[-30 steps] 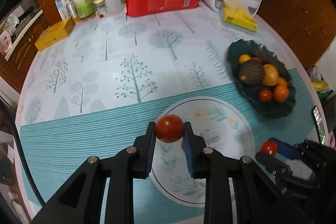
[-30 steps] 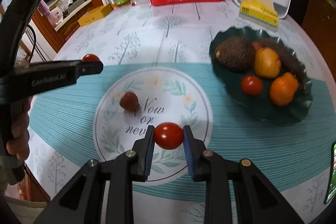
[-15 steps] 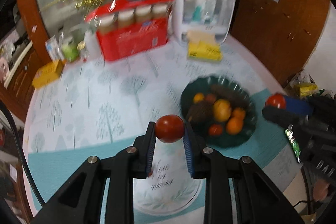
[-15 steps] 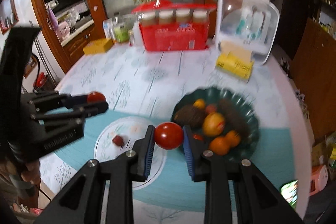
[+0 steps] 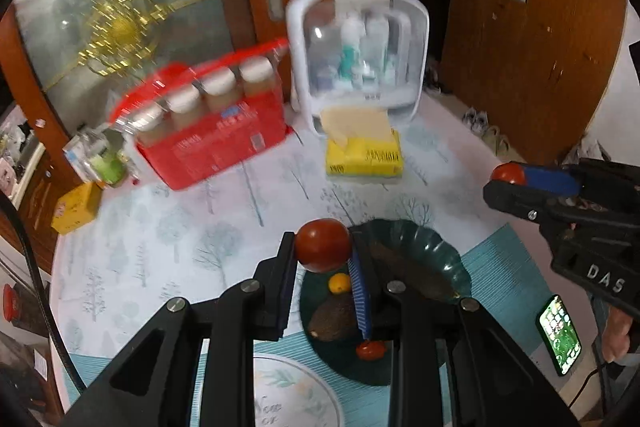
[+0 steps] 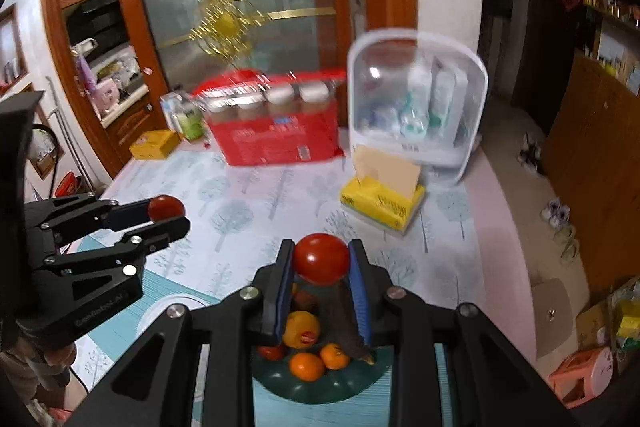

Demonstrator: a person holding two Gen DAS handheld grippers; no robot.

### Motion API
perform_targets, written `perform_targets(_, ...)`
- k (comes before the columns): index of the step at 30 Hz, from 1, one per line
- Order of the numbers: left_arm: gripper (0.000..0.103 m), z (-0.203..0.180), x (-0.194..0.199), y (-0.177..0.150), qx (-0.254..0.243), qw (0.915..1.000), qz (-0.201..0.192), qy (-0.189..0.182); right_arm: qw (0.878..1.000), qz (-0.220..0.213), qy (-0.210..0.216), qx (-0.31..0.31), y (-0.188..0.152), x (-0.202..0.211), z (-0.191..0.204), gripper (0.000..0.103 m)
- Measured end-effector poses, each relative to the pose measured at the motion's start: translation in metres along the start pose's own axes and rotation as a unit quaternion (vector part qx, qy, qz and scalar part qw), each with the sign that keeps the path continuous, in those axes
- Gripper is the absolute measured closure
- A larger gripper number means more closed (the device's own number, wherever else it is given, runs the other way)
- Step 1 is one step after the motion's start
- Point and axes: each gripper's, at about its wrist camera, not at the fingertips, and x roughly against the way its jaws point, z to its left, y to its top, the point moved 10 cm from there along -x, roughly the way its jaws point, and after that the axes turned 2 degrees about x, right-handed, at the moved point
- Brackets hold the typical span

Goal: Organize fruits
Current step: 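Carry both cherry tomatoes onto the green plate and open both tools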

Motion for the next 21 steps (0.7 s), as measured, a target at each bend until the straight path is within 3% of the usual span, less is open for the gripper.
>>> perform_targets(10,0.079,-0.015,-0.132,-0.045,0.012,0.9933,0.115,0.004,0.995,0.099,0.021,-0.024,-0.071,-0.115,-0.033,0.076)
perform_targets(21,0.079,-0.021,-0.194,-0.060,0.024,0.9863,0.163,-0.011,0.991,0.130,0.024,-0.023,-0.107,-0.169,-0.038,0.076)
